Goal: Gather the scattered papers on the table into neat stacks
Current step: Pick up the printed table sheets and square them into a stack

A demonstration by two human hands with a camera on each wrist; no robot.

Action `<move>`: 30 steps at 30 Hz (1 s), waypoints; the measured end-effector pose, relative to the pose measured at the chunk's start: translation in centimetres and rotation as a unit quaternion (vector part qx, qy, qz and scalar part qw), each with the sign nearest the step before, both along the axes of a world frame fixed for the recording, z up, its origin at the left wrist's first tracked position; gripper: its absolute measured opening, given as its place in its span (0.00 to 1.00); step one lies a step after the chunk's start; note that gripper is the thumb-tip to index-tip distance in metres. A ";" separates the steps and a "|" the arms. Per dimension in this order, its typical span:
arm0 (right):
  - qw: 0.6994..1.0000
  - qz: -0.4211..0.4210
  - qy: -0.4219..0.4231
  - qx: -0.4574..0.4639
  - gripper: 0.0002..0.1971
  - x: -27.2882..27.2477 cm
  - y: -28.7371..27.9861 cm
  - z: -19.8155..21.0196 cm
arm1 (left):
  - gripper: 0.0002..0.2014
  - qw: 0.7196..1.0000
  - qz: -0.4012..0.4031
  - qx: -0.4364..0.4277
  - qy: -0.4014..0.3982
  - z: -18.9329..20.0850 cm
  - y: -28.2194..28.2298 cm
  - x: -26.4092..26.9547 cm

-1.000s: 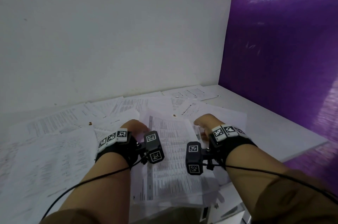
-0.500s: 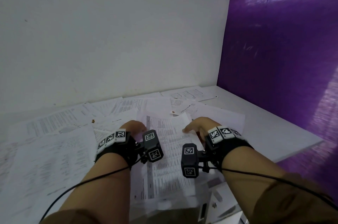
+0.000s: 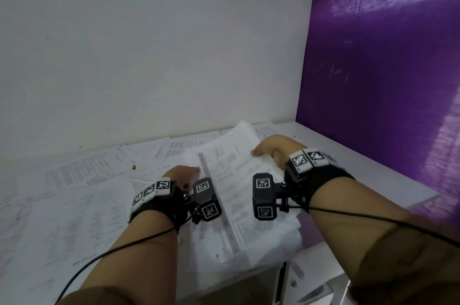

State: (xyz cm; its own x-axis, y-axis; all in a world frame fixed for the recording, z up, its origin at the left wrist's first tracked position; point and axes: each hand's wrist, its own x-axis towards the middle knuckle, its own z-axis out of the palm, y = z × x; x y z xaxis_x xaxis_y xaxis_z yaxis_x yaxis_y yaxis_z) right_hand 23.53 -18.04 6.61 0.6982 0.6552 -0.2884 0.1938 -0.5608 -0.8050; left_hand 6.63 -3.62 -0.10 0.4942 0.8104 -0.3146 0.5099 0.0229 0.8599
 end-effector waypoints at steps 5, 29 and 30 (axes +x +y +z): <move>0.992 -0.004 -0.072 0.105 0.22 -0.8 0.6 4.7 | 0.19 1.000 0.005 0.031 -0.004 1.9 -1.1 -0.8; 0.845 0.006 0.006 0.534 0.06 -3.9 5.7 9.0 | 0.09 0.872 0.031 0.214 -0.440 13.7 1.4 -4.9; 0.843 0.006 0.006 0.538 0.07 -4.1 6.0 9.1 | 0.09 0.868 0.037 0.223 -0.442 14.0 1.4 -5.2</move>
State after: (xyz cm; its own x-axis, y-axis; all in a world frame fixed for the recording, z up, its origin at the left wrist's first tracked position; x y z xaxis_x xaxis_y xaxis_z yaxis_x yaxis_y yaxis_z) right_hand 19.39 -12.00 15.72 0.6908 0.5489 0.4707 0.1820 0.4980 -0.8479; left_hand 1.43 -2.20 13.93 0.3234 0.7945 0.5140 -0.3424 -0.4081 0.8463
